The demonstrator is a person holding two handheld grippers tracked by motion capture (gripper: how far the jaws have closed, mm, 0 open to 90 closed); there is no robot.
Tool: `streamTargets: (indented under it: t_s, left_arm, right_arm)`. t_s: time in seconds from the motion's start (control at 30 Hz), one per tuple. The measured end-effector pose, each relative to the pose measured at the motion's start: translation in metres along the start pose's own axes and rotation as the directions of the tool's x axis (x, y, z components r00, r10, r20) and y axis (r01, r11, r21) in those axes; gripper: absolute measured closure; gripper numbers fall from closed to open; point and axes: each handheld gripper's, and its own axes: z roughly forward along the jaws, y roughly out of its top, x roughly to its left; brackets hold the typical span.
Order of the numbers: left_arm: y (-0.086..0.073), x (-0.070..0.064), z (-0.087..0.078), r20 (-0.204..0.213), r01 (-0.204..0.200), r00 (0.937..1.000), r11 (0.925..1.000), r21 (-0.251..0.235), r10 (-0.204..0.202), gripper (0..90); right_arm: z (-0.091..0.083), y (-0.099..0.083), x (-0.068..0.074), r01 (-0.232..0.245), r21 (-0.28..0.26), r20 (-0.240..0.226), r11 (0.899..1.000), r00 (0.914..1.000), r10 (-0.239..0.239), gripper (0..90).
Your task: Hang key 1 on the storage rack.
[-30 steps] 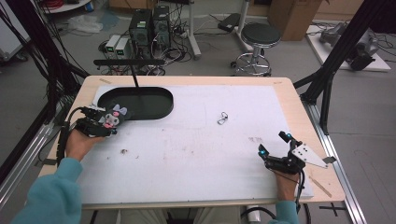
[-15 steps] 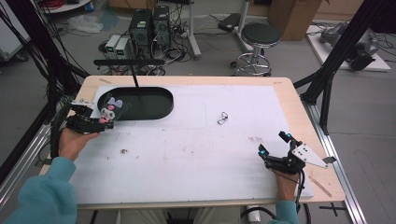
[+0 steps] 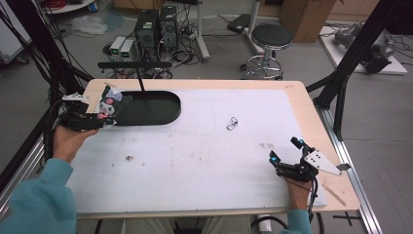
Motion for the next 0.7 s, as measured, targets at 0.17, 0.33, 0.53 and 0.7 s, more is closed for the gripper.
streamTargets:
  t_s: [0.17,0.33,0.53,0.7]
  left_arm:
    - [0.011,0.001,-0.007,0.017,0.013,0.9998,0.9994,-0.033,-0.012,51.3]
    - [0.021,0.004,-0.012,0.017,0.008,0.9998,0.9987,-0.050,-0.007,51.2]
    - [0.033,0.004,-0.014,0.012,0.001,0.9999,0.9984,-0.057,0.000,51.2]
    - [0.048,0.002,-0.014,0.005,-0.012,0.9999,0.9978,-0.065,0.012,51.2]
  right_arm:
    - [0.000,0.000,0.000,-0.003,0.005,0.002,1.000,1.0000,0.003,1.3]
    - [0.000,0.000,0.000,-0.005,0.005,0.003,1.000,1.0000,0.005,1.2]
    - [0.000,0.000,0.000,-0.006,0.006,0.003,1.000,1.0000,0.006,1.2]
    - [0.000,0.000,0.000,-0.008,0.007,0.003,1.000,1.0000,0.008,1.2]
